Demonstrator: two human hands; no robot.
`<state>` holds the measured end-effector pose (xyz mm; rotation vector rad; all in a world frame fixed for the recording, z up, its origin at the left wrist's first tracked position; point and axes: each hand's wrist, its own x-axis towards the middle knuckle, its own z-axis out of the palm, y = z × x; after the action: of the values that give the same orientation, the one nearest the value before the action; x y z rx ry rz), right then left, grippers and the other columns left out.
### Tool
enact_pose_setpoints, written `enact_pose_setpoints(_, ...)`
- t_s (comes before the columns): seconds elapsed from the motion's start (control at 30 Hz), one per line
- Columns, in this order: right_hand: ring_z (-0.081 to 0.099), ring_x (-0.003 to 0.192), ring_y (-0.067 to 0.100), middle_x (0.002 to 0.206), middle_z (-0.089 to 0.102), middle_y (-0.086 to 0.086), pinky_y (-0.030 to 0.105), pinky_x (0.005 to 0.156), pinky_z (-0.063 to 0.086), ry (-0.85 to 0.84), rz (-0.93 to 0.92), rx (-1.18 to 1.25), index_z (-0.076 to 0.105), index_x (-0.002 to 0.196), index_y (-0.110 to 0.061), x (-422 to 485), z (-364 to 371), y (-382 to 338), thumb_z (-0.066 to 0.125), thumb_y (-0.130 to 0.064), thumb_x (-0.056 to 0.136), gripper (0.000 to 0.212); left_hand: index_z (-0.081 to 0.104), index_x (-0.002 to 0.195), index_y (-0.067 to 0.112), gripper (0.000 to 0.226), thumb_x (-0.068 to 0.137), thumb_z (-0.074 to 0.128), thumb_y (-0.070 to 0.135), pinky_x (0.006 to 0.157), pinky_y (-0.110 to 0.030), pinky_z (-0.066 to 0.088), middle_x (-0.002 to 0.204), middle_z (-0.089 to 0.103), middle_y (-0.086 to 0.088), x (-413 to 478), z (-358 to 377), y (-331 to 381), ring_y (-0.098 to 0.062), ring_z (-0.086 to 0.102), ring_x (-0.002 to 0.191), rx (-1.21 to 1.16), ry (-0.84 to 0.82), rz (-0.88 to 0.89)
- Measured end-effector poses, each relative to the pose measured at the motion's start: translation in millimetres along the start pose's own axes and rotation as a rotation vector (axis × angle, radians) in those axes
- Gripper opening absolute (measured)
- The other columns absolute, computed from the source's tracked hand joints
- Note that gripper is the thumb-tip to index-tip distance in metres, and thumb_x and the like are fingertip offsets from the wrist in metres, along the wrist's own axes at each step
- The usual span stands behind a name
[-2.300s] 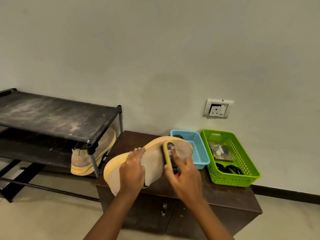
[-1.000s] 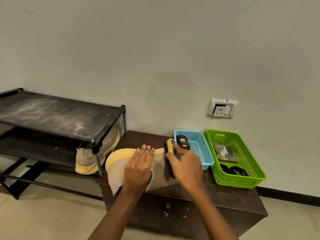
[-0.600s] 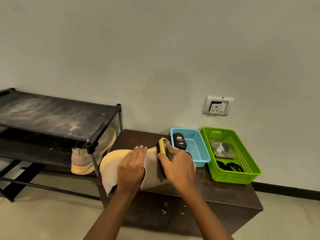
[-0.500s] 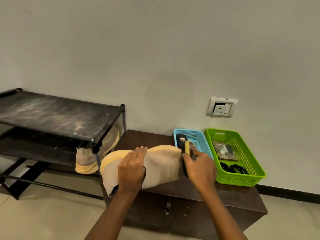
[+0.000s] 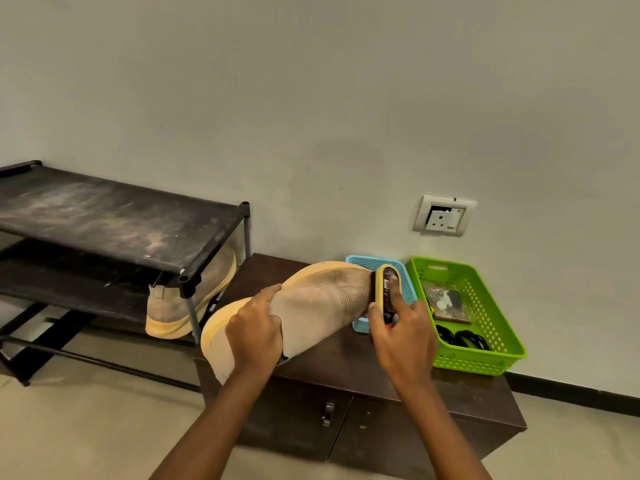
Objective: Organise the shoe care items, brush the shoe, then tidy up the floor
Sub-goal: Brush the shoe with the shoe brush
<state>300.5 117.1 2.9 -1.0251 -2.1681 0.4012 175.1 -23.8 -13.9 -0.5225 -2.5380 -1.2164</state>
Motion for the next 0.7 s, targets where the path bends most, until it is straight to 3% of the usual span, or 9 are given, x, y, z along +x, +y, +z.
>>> enact_pose_setpoints(0.1,0.045,0.066,0.013,0.087,0.042,0.000,0.030,0.066,0.048,-0.052,-0.062,0.078,0.032,0.142,-0.040,-13.5,4.0,-11.6,0.056,-0.047,0.087,0.061,0.063,0.121,0.015,0.049,0.085,0.042,-0.010,0.074,-0.040,0.048,0.101,0.070,-0.013,2.0,2.9,-1.0,-0.033,0.063,0.088,-0.004,-0.029,-0.061)
enact_pose_setpoints(0.2,0.052,0.058,0.010,0.087,0.050,-0.003,0.020,0.051,0.046,-0.180,-0.468,0.108,0.038,0.141,-0.035,-49.3,18.3,-40.3,0.049,-0.050,0.083,0.061,0.066,0.115,0.017,0.040,0.087,0.045,-0.001,0.075,-0.039,0.046,0.099,0.070,-0.013,2.1,3.3,1.0,-0.035,0.063,0.089,-0.042,-0.052,-0.122)
enact_pose_setpoints(0.27,0.053,0.053,0.012,0.082,0.052,-0.001,0.020,0.041,0.043,-0.176,-0.615,0.029,0.046,0.136,-0.030,-47.5,24.0,-41.5,0.051,-0.048,0.080,0.060,0.068,0.111,0.017,0.035,0.087,0.047,0.002,0.075,-0.039,0.046,0.096,0.071,-0.013,1.7,1.1,2.1,-0.035,0.063,0.088,-0.066,-0.054,-0.128)
enact_pose_setpoints(0.33,0.054,0.051,0.015,0.083,0.054,0.001,0.023,0.040,0.042,-0.054,-0.562,-0.036,0.050,0.134,-0.029,-25.3,21.4,-26.7,0.051,-0.048,0.079,0.058,0.067,0.113,0.016,0.044,0.084,0.043,-0.006,0.076,-0.040,0.048,0.097,0.071,-0.012,1.9,-1.7,0.6,-0.034,0.063,0.089,-0.060,-0.069,-0.102)
enact_pose_setpoints(0.4,0.053,0.050,0.016,0.081,0.054,0.005,0.025,0.038,0.041,0.057,-0.395,-0.067,0.049,0.136,-0.029,-5.6,11.5,-9.1,0.048,-0.049,0.081,0.059,0.066,0.117,0.018,0.051,0.083,0.040,-0.010,0.076,-0.040,0.050,0.098,0.071,-0.011,1.9,-3.0,3.1,-0.031,0.063,0.088,-0.035,-0.103,-0.082)
enact_pose_setpoints(0.47,0.051,0.049,0.014,0.081,0.053,0.005,0.021,0.040,0.038,0.099,-0.325,-0.058,0.047,0.137,-0.028,-6.2,9.0,-6.1,0.045,-0.050,0.081,0.060,0.064,0.119,0.020,0.052,0.084,0.039,-0.009,0.074,-0.038,0.048,0.096,0.071,-0.010,0.0,-1.3,7.7,-0.030,0.063,0.085,-0.007,-0.127,-0.072)
enact_pose_setpoints(0.63,0.051,0.055,0.008,0.084,0.055,-0.001,0.014,0.044,0.036,-0.090,-0.661,-0.027,0.048,0.135,-0.028,-46.8,27.7,-39.6,0.051,-0.048,0.081,0.058,0.068,0.105,0.016,0.026,0.090,0.048,0.007,0.068,-0.032,0.041,0.090,0.071,-0.010,-3.9,-2.8,9.8,-0.031,0.064,0.084,-0.067,-0.103,-0.101)
enact_pose_setpoints(0.7,0.055,0.054,0.014,0.090,0.058,0.004,0.020,0.041,0.042,-0.042,-0.556,-0.064,0.051,0.134,-0.029,-25.9,23.7,-30.6,0.049,-0.049,0.080,0.057,0.067,0.113,0.015,0.040,0.086,0.045,-0.004,0.073,-0.034,0.044,0.097,0.071,-0.012,-1.7,-5.3,9.3,-0.032,0.063,0.089,-0.065,-0.092,-0.107)
